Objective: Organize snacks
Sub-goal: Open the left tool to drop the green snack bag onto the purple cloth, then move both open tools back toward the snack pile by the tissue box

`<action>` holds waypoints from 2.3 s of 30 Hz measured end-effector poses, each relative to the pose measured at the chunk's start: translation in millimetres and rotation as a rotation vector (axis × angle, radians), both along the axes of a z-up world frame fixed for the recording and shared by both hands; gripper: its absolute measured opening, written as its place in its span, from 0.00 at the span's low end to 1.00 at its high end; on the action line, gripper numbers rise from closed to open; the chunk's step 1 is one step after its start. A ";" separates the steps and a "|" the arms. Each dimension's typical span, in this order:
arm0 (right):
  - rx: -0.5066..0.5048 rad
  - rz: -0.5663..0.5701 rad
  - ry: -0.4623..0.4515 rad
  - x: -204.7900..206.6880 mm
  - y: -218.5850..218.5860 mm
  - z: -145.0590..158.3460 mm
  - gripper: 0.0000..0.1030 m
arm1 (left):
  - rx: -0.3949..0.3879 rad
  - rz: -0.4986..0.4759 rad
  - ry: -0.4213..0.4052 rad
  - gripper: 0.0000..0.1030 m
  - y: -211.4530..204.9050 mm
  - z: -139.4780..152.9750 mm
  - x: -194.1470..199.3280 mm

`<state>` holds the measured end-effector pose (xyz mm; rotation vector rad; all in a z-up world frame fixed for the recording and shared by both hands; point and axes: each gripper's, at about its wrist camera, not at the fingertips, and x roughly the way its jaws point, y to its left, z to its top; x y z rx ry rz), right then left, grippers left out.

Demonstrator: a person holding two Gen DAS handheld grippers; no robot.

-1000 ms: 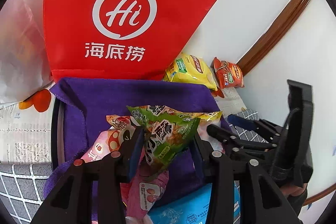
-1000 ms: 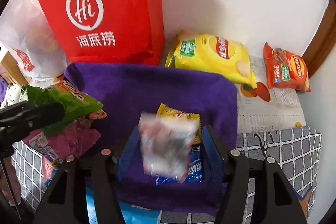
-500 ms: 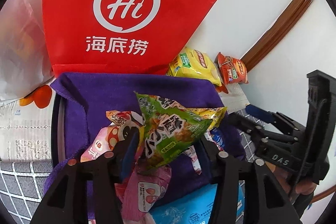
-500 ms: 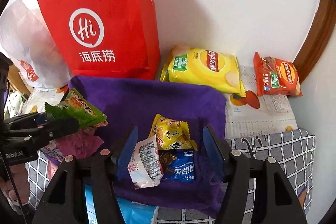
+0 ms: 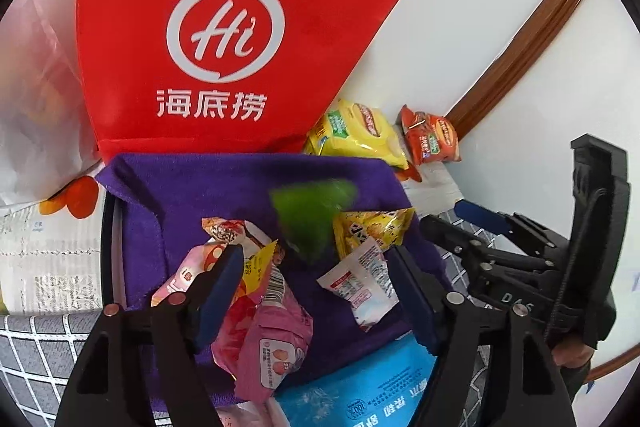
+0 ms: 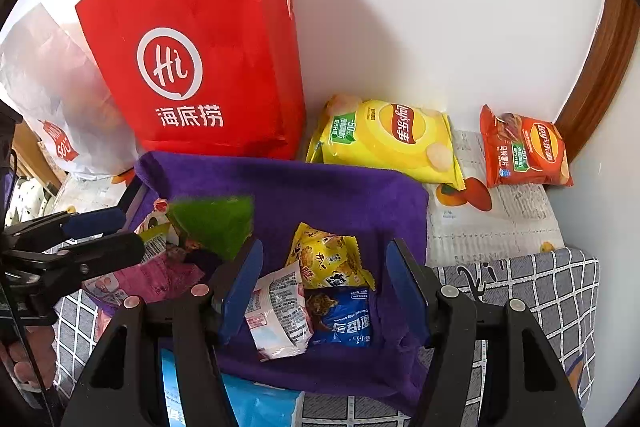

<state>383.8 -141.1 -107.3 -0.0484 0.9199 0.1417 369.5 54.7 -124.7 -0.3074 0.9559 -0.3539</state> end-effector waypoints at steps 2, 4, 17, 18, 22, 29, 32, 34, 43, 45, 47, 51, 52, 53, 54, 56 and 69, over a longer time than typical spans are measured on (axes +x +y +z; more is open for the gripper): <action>0.006 -0.002 0.000 -0.1 0.1 0.3 0.63 | -0.006 -0.001 -0.007 0.71 1.1 3.6 -1.5; 0.011 -0.005 -0.003 -0.2 0.4 0.9 0.63 | -0.011 -0.001 -0.011 0.71 2.1 6.7 -2.7; 0.070 -0.018 -0.049 -19.6 8.8 24.7 0.65 | -0.049 -0.005 -0.067 0.71 17.0 42.7 -22.9; 0.068 -0.019 -0.049 -22.3 9.3 26.5 0.65 | -0.049 -0.005 -0.067 0.71 16.3 44.5 -23.5; 0.032 -0.012 -0.063 -41.9 9.9 35.4 0.65 | -0.042 -0.006 -0.075 0.72 13.4 50.1 -26.6; 0.004 -0.002 -0.107 -89.6 4.7 49.9 0.65 | -0.023 -0.011 -0.102 0.71 6.7 65.5 -39.2; -0.010 0.003 -0.109 -106.6 3.2 51.4 0.65 | -0.018 -0.021 -0.123 0.71 1.6 74.3 -46.9; -0.004 0.000 -0.108 -117.4 1.6 51.8 0.65 | -0.002 -0.030 -0.136 0.72 -3.3 80.2 -51.7; -0.005 -0.043 -0.135 -164.3 -6.7 49.1 0.65 | 0.053 -0.048 -0.145 0.71 -13.3 91.8 -79.3; -0.003 -0.051 -0.129 -171.0 -6.9 46.7 0.65 | 0.072 -0.047 -0.159 0.71 -12.4 95.2 -89.8; 0.005 -0.057 -0.113 -179.4 -6.0 43.6 0.65 | 0.075 -0.048 -0.177 0.71 -10.3 98.4 -100.1; 0.025 -0.061 -0.110 -196.0 -2.7 38.4 0.65 | 0.072 -0.062 -0.186 0.71 -7.0 100.2 -119.5; 0.029 -0.064 -0.112 -199.9 -0.8 36.7 0.65 | 0.073 -0.064 -0.184 0.71 -6.2 99.9 -122.9; 0.032 -0.066 -0.115 -202.7 0.8 35.0 0.65 | 0.075 -0.063 -0.183 0.71 -5.1 99.5 -127.1; 0.034 -0.067 -0.116 -206.2 3.0 32.1 0.65 | 0.076 -0.059 -0.184 0.71 -4.0 98.5 -132.0; 0.039 -0.062 -0.098 -209.3 6.8 26.1 0.65 | 0.085 -0.051 -0.181 0.71 -0.6 94.2 -140.7; 0.125 -0.002 0.049 -209.7 47.7 -55.4 0.65 | 0.090 -0.006 -0.042 0.71 41.6 14.9 -176.5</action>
